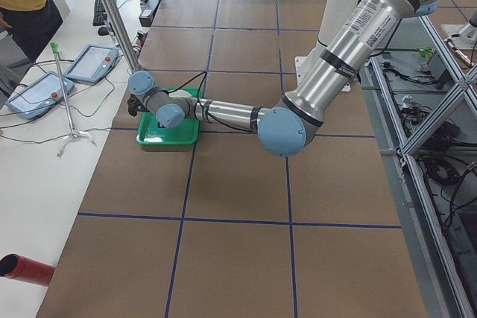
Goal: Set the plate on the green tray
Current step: 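Lift the plate with the left gripper and carry it over the green tray, then lower the plate onto the green tray and open the left gripper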
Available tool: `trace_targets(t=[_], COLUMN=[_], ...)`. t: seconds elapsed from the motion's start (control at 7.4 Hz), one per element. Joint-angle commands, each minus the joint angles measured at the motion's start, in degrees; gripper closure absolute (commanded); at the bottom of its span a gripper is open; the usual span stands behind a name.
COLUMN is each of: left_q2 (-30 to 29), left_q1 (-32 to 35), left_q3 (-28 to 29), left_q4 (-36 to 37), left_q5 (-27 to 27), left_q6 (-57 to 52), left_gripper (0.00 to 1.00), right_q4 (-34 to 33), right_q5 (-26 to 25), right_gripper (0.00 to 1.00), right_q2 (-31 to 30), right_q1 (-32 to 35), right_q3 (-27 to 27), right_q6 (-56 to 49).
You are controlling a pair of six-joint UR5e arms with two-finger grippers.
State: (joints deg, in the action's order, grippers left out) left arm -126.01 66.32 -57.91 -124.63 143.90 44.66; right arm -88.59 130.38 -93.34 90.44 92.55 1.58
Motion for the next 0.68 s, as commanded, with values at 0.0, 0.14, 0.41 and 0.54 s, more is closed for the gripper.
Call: trace_targets(t=[0.0, 0.14, 0.41, 0.54], left_q2=[-2.2, -2.3, -3.3, -3.9], left_q1=[-2.8, -4.6, -5.7, -5.7], left_q3=[5.4, 6.5, 9.9, 11.4], left_q4=[-4.0, -8.7, -13.6, -13.6], left_q5=[-2.0, -4.9, -6.8, -8.3], left_q6=[1.6, 6.1, 10.4, 11.4], left_gripper=[1.00, 1.00, 1.00, 1.00], right_q4=[0.0, 0.0, -0.1, 0.0], right_q5=[0.0, 0.0, 0.1, 0.0], right_gripper=[0.00, 0.00, 0.00, 0.00], right_q2=[0.0, 0.0, 0.0, 0.0], right_q1=[0.0, 0.0, 0.0, 0.0], right_q3=[0.0, 0.0, 0.0, 0.0], right_q6=[0.0, 0.0, 0.0, 0.0])
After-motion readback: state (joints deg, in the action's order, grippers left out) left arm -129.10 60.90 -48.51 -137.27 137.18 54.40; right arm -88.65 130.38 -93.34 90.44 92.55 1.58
